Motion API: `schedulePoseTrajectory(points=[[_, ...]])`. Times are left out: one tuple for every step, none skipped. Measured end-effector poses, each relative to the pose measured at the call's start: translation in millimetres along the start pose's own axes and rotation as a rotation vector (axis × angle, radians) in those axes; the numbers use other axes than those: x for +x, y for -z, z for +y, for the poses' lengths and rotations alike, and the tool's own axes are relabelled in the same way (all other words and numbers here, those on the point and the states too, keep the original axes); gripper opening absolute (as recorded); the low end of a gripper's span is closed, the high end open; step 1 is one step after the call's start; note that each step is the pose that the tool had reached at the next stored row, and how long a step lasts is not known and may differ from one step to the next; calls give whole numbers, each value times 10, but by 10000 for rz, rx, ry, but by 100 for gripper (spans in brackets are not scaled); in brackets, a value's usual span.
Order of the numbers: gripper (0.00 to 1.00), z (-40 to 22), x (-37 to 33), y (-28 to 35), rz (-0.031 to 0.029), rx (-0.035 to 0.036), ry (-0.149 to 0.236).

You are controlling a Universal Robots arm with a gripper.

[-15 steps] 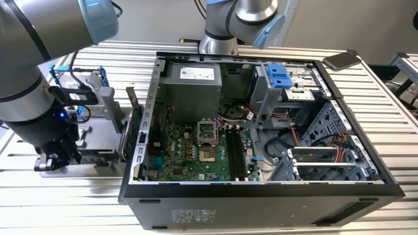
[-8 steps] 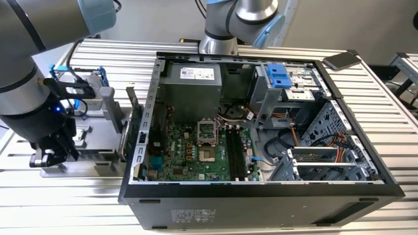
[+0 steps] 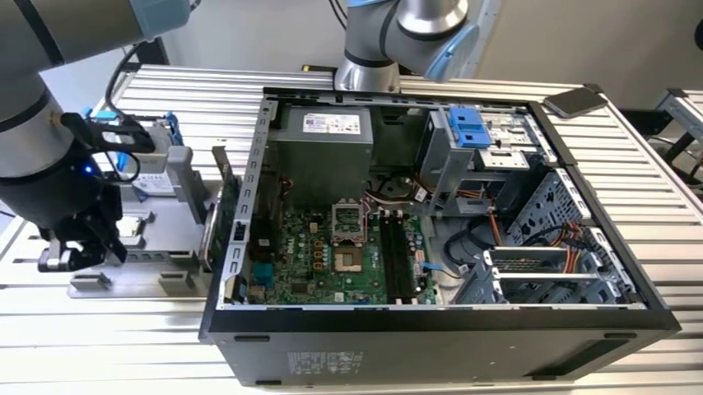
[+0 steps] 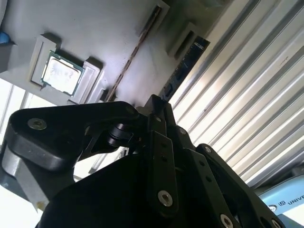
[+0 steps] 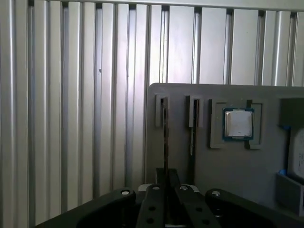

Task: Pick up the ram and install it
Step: 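Pick up the ram and move it above insertion slot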

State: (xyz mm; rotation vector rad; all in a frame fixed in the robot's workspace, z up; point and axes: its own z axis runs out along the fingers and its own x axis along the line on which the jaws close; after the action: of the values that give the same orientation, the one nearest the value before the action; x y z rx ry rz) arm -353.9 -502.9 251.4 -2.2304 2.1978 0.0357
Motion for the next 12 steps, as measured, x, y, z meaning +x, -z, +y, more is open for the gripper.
schedulePoseTrajectory(points=[[0, 0, -1, 45, 2, -2, -2], [0, 1, -2, 89, 0, 0, -2], [0, 1, -3, 135, 0, 0, -3], [0, 2, -4, 180, 1, -2, -4], [0, 2, -5, 224, 1, -1, -3], [0, 2, -6, 269, 0, 0, -3], [0, 3, -7, 315, 2, -1, -4], [0, 3, -8, 361, 1, 0, -4], [0, 4, -9, 405, 0, 0, -3], [0, 4, -11, 453, 1, -1, -4], [0, 5, -12, 497, 1, 0, -4], [0, 5, -13, 544, 0, 0, -3]])
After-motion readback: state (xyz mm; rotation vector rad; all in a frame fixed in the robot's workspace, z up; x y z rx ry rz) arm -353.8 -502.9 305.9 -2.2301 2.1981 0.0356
